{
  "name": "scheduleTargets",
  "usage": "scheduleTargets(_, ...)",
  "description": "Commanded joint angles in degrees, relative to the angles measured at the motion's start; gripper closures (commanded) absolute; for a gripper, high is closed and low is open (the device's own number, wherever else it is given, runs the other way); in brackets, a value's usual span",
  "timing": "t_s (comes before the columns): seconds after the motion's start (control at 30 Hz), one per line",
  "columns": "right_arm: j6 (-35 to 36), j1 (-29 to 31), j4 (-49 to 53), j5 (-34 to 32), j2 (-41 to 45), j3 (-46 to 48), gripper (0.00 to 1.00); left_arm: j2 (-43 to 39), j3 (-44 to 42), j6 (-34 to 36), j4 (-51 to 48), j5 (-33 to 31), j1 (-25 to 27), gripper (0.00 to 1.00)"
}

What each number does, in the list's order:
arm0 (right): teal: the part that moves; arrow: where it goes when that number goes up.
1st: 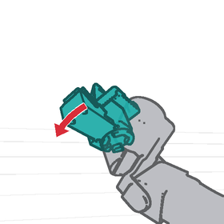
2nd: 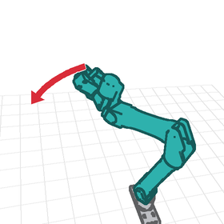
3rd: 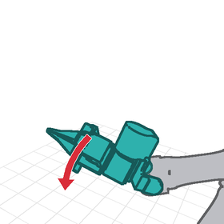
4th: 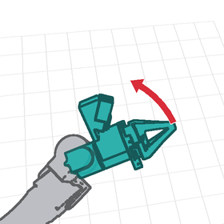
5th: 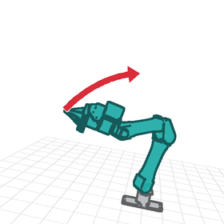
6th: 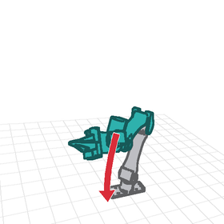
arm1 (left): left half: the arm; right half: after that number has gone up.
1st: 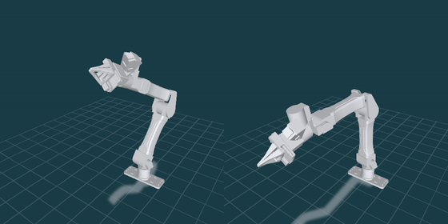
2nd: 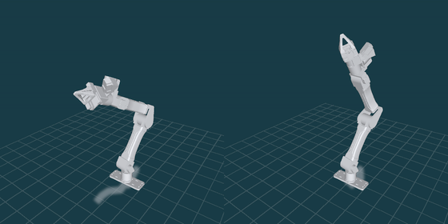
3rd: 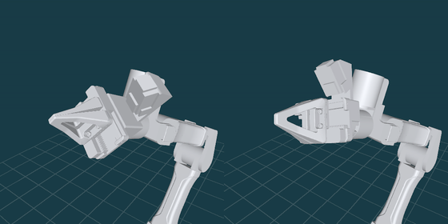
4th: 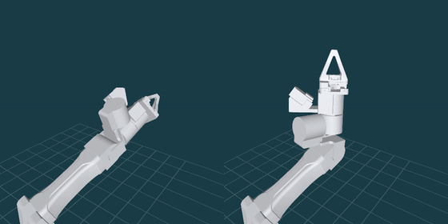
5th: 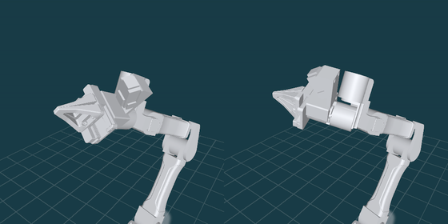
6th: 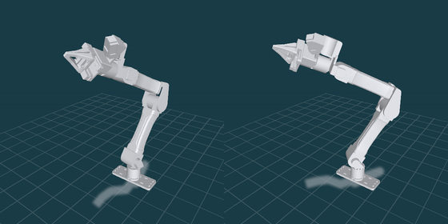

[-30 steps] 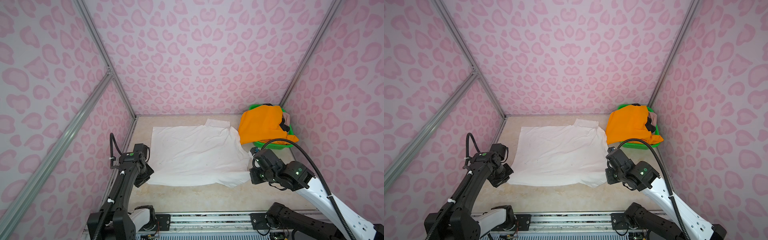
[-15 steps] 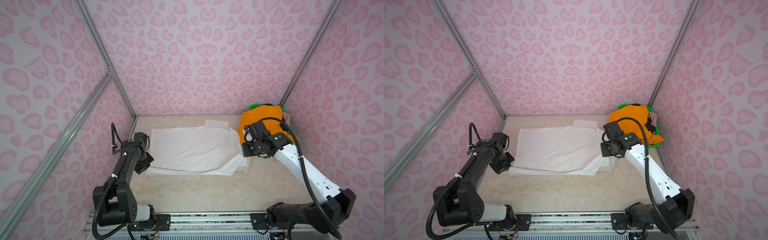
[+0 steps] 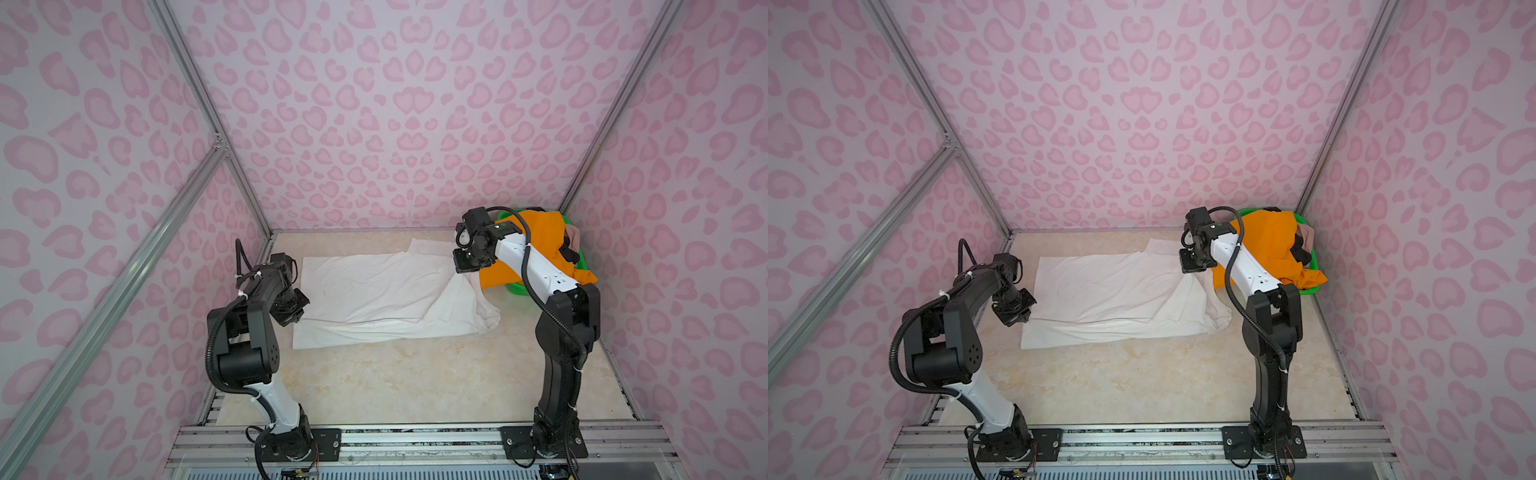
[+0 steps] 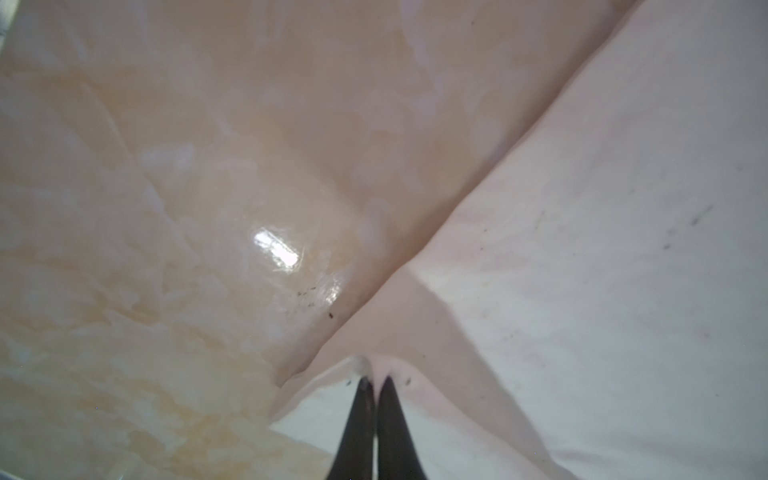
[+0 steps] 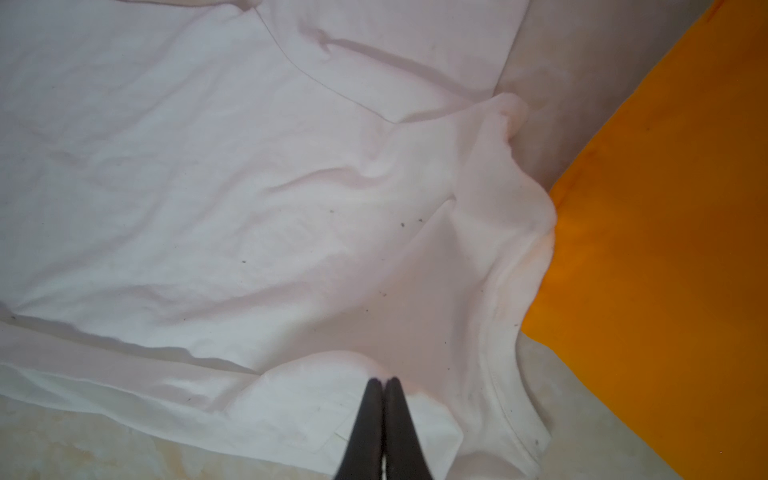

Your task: Fold and stack the mixed laundry pile

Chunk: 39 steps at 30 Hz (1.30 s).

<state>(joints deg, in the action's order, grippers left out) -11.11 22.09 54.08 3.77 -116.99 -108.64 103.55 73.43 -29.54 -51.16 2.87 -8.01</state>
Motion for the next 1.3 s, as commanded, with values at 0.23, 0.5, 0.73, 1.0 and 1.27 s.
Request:
scheduleTargets(0.23,1.1,-0.8,3.8,-0.7,-10.6,-11.1,1.0,3.7,2.9,1.5,-1.1,-1.5,-0.8,0.91)
scheduleTargets(0.5,2.4,-1.7,2.4,-2.2,-13.3,-16.4,0.68,-3.2,-0.3,-2.2,3.3,-8.3,-1.5,0.48)
scheduleTargets(0.73,4.6,-1.7,5.9,-3.2,-2.6,-8.9,0.49,-9.7,-4.4,-1.1,-0.1,-5.3,-1.5,0.36)
scheduleTargets(1.0,-0.4,-3.9,-3.1,-2.4,19.1,28.4,0.45,-18.3,-19.7,-4.0,2.1,-1.3,-1.3,0.37)
scheduleTargets(1.27,-7.4,-10.6,-14.8,-3.4,24.2,43.3,0.47,-17.8,-25.7,-4.4,5.4,-2.1,-1.3,0.39)
